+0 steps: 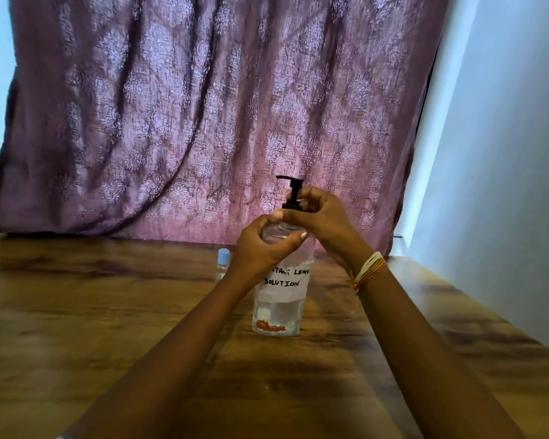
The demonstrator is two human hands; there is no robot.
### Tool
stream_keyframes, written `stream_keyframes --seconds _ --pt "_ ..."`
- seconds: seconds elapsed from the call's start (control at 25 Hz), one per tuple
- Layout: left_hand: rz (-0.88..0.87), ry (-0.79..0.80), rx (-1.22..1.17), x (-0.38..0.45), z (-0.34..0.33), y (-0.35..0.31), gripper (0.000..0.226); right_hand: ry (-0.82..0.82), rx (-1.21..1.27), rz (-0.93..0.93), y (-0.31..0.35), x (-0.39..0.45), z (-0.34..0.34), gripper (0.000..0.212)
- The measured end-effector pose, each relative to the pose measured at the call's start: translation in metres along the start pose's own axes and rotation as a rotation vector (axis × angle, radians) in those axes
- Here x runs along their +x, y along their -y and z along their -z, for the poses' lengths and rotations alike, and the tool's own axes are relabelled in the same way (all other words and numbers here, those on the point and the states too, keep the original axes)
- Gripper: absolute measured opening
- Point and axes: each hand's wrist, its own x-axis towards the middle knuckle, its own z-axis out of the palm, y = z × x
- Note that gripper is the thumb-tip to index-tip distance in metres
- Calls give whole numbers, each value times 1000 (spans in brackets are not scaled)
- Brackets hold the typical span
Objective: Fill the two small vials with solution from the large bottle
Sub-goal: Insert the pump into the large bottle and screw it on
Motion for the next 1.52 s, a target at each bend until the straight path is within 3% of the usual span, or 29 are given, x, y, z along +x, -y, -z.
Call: stream_keyframes --seconds 0.12,0.24,0.32,0.4,0.48,0.68,0.72,0.88,0.96,1.12,1.28,1.4,1.52 --pt "4 9 8 1 1 0 56 120 9 -23 6 2 -1 38" --pt "0 -15 32 1 1 2 42 279 128 -83 12 2 16 36" --pt "-9 -24 33 2 0 2 38 141 -9 -56 11 0 16 31" --pt "-12 -31 22 2 -1 2 50 -59 -139 -42 8 -1 6 34" --pt "-12 -17 14 1 -2 2 58 -82 -177 -21 6 1 -4 35" --pt "-9 -46 54 1 -1 4 42 292 175 -116 12 5 14 30" --pt "-10 -49 61 1 -2 4 42 282 146 -103 11 4 16 29" --pt "4 -48 61 1 -3 3 42 -19 -141 -33 6 2 2 29" --pt "5 -30 58 0 -3 4 40 12 -126 -40 3 3 -5 32" --pt "17 -63 33 -1 -2 3 43 268 74 -100 11 4 9 25" --pt "46 -88 20 -3 -5 0 60 118 -112 -40 14 3 9 26" --pt "61 -83 12 -3 -4 -1 57 -2 -83 -28 8 -2 -2 26" --pt "61 -45 -28 -5 -5 -2 42 22 67 -105 1 -16 5 53"
